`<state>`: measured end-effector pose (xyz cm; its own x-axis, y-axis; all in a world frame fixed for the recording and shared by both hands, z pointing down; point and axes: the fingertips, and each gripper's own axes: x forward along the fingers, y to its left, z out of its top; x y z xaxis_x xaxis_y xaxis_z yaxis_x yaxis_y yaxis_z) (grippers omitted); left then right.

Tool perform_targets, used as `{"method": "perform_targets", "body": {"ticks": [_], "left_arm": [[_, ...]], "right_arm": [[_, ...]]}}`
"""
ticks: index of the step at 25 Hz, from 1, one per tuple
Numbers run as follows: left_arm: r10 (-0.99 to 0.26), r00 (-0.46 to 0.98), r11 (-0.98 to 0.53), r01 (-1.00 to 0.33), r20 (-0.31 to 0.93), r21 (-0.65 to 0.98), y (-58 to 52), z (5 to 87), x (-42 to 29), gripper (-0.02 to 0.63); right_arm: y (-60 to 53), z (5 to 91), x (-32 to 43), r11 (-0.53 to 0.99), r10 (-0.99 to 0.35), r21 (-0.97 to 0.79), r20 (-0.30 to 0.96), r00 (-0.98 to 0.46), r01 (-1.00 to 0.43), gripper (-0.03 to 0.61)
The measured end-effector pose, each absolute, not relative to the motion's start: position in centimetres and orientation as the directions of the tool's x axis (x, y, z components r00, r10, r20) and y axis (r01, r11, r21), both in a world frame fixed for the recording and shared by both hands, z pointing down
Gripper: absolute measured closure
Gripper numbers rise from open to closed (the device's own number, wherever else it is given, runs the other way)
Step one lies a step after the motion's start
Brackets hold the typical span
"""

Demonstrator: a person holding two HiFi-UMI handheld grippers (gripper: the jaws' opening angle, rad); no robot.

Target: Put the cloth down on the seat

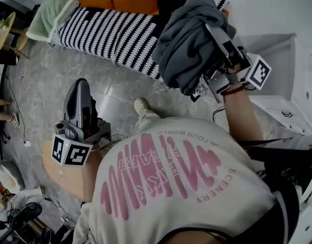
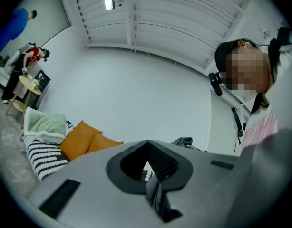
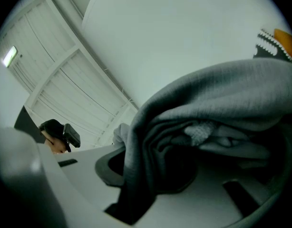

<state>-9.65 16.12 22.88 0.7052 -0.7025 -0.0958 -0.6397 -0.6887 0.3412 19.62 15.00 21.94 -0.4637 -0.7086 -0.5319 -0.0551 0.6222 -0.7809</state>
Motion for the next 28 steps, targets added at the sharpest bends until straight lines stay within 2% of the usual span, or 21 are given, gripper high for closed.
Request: {"method": "perform_targets", "body": {"ticks": [5, 15, 23, 28], "left_arm": [[-0.642, 0.760, -0.746, -0.588, -0.102, 0.312, 11.3, 21.1, -11.6, 0.604], [-0.600, 0.790, -0.779, -0.541, -0.125, 0.318, 7.3, 22.4, -12.8, 0.604], [-0.590, 0.795, -0.789, -0.530, -0.142, 0.311, 2.9, 22.0, -16.5, 0.606], [-0.642, 0.758, -0.739, -0.573, -0.113, 0.355, 1.0, 22.9, -19.6, 0.606]], "right_arm": [[12.3, 21.0, 18.2, 0.610, -0.751, -0.784, -0.527, -0.398, -0.115, 0.471], [9.7, 21.6, 19.1, 0.614, -0.775, -0.770, -0.547, -0.315, -0.173, 0.471], [4.6, 21.5, 16.2, 0.588, -0.796, -0.785, -0.520, -0.310, -0.195, 0.471], [1.8, 21.9, 14.3, 0.566, -0.809, -0.800, -0.491, -0.324, -0.200, 0.471]]}}
